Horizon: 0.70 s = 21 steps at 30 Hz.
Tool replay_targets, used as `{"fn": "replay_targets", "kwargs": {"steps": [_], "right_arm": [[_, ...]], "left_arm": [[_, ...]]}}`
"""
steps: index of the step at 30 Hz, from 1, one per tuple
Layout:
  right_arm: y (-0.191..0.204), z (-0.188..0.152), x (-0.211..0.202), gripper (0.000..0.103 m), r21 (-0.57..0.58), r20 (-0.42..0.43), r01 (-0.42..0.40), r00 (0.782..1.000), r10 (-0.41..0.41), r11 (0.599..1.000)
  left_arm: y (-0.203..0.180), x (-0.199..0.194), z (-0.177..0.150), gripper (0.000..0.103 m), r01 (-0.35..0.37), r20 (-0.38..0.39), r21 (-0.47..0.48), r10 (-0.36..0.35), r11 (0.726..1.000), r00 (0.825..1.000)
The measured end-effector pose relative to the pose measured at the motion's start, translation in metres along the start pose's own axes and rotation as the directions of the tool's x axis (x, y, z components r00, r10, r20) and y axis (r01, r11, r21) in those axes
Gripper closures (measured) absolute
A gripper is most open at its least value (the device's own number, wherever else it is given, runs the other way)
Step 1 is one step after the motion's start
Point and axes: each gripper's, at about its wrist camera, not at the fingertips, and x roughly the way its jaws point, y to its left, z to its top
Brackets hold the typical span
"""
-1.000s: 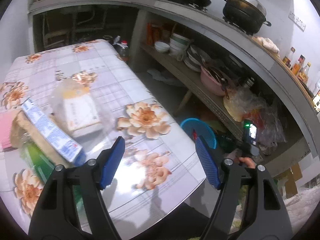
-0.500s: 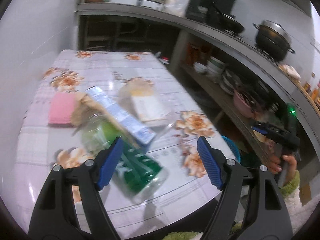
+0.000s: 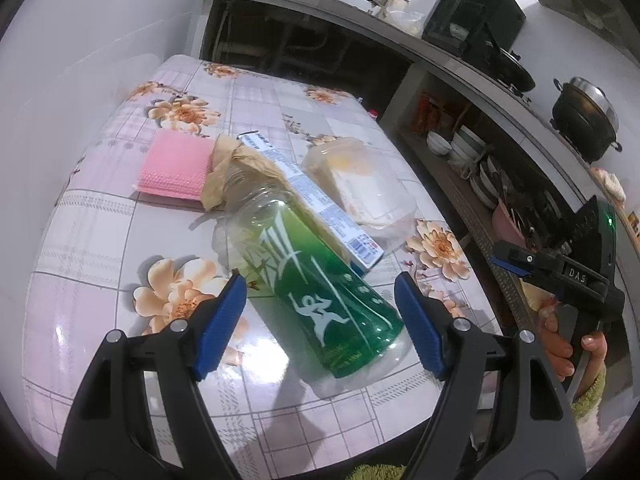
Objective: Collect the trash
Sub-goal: 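Bring both tools back over the table, then grasp the clear plastic box with the right tool and lift it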
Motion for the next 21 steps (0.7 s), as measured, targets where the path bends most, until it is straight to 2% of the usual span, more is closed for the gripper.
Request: {"fn": "replay_targets", "kwargs": {"steps": [3, 5, 9, 11, 14, 21], "right_arm": [[0.021, 0.017, 0.018, 0.032, -0.046, -0.025, 0.022, 0.999, -0.023, 0.999], [0.035, 0.029, 0.034, 0.023, -0.089, -0.051, 0.034, 0.998, -0.039, 0.995], [0.064, 0.049, 0.073, 0.021, -0.19, -0.098, 0.099, 0.988, -0.12, 0.977], [0.076, 0.057, 0.092, 0.021, -0.246, -0.099, 0.164, 0.976, -0.193, 0.955], [0.087, 0.065, 0.116, 0.021, -0.31, -0.112, 0.21, 0.96, -0.255, 0.927], [0.103, 0.067, 0.155, 0.021, -0.43, -0.128, 0.261, 0.93, -0.344, 0.865]], "left_arm": [[0.004, 0.0, 0.005, 0.031, 0.02, 0.018, -0.008, -0.02, 1.0, 1.0], [0.005, 0.0, 0.009, 0.031, 0.028, 0.031, -0.01, -0.028, 1.0, 0.999], [0.006, 0.006, 0.015, 0.031, 0.049, 0.034, -0.018, -0.049, 0.999, 0.998], [0.006, 0.009, 0.016, 0.031, 0.049, 0.034, -0.014, -0.048, 0.999, 0.998], [0.007, 0.012, 0.016, 0.031, 0.053, 0.03, -0.011, -0.053, 0.999, 0.998], [0.017, 0.018, 0.017, 0.031, 0.057, 0.019, -0.025, -0.056, 0.998, 0.998]]}}
